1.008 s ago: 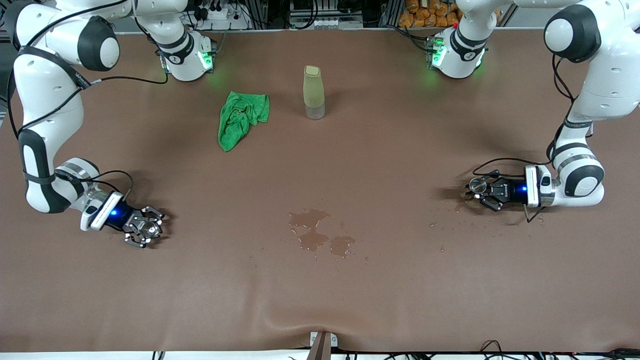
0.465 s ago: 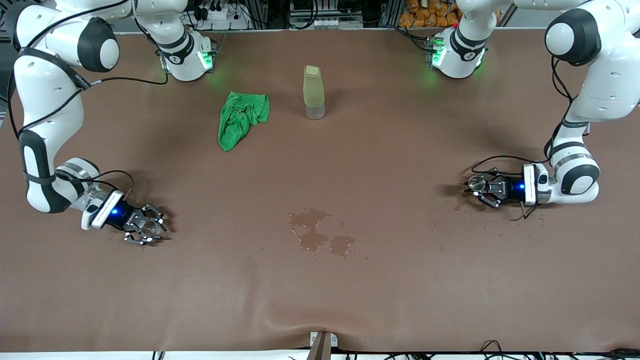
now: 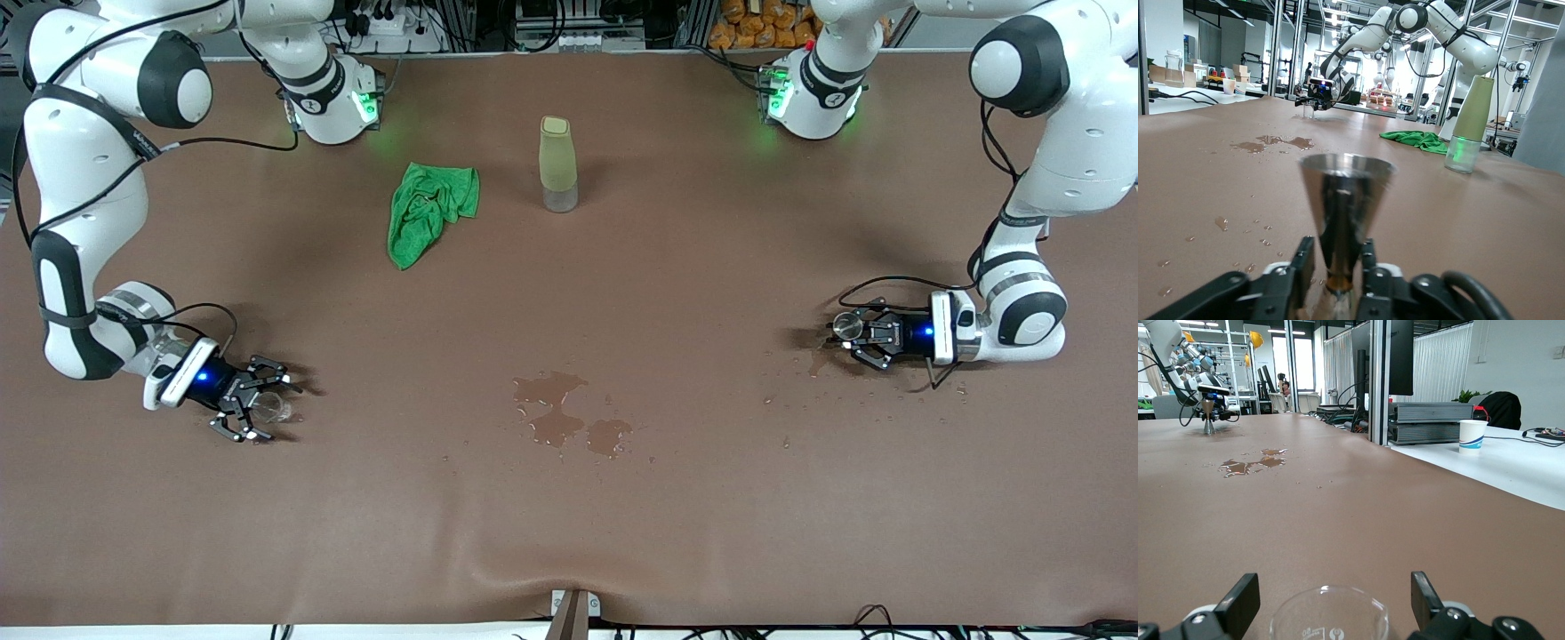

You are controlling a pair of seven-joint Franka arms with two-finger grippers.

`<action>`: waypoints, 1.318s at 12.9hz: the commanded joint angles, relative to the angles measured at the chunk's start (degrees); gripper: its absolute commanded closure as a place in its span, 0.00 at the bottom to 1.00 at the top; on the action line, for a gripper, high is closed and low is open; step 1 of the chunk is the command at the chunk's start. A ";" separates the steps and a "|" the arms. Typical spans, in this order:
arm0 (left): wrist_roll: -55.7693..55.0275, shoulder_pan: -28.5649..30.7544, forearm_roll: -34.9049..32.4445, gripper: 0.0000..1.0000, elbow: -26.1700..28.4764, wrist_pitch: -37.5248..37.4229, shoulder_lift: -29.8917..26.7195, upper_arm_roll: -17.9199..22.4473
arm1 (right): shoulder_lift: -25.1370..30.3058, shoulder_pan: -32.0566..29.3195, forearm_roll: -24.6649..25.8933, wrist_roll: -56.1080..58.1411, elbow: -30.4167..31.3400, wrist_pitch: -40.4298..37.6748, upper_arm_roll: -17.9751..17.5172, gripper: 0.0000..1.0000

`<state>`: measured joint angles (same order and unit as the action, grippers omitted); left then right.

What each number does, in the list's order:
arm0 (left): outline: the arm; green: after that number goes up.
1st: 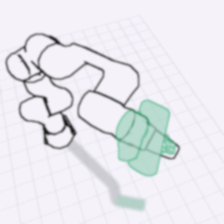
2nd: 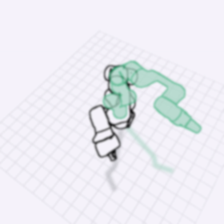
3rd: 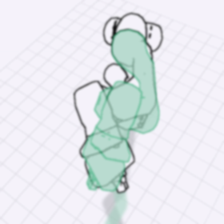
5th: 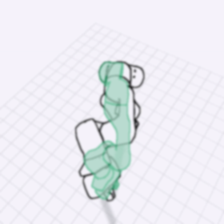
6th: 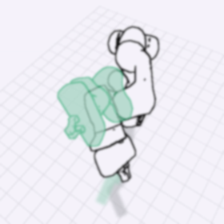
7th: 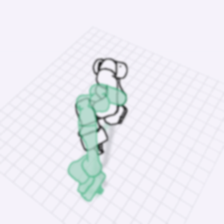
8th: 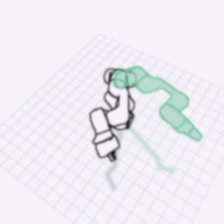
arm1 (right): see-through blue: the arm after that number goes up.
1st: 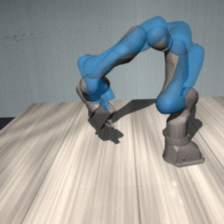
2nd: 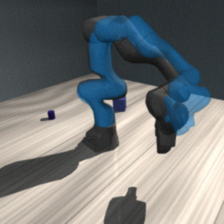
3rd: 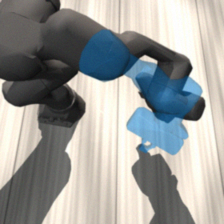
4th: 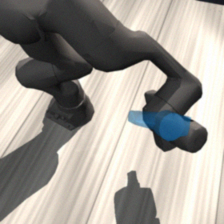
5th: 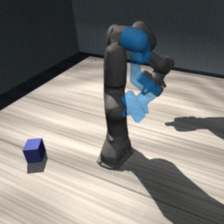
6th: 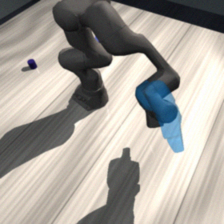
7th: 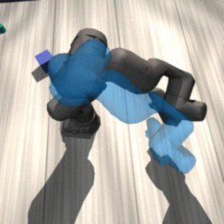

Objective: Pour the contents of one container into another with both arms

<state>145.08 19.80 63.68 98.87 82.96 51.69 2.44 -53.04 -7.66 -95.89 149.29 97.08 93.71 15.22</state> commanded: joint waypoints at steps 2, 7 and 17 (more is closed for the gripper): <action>-1.72 0.76 -1.01 0.09 -0.43 -1.31 -0.27 -0.50 | 0.22 -1.39 1.13 -6.44 -2.32 -3.70 -0.46 0.00; -6.28 3.04 -1.01 0.00 -0.26 -1.31 -0.80 -0.24 | 1.80 -2.88 11.30 -18.30 -9.16 -5.29 -0.02 0.00; -55.02 6.04 -11.01 0.00 -1.13 -1.31 -13.79 1.17 | 8.55 -1.32 31.27 -82.43 -30.71 -11.71 0.07 0.00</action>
<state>98.47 26.04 55.74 96.50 82.06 42.87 3.34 -47.09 -10.61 -68.37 76.53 67.84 82.08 15.71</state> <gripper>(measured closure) 0.000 0.000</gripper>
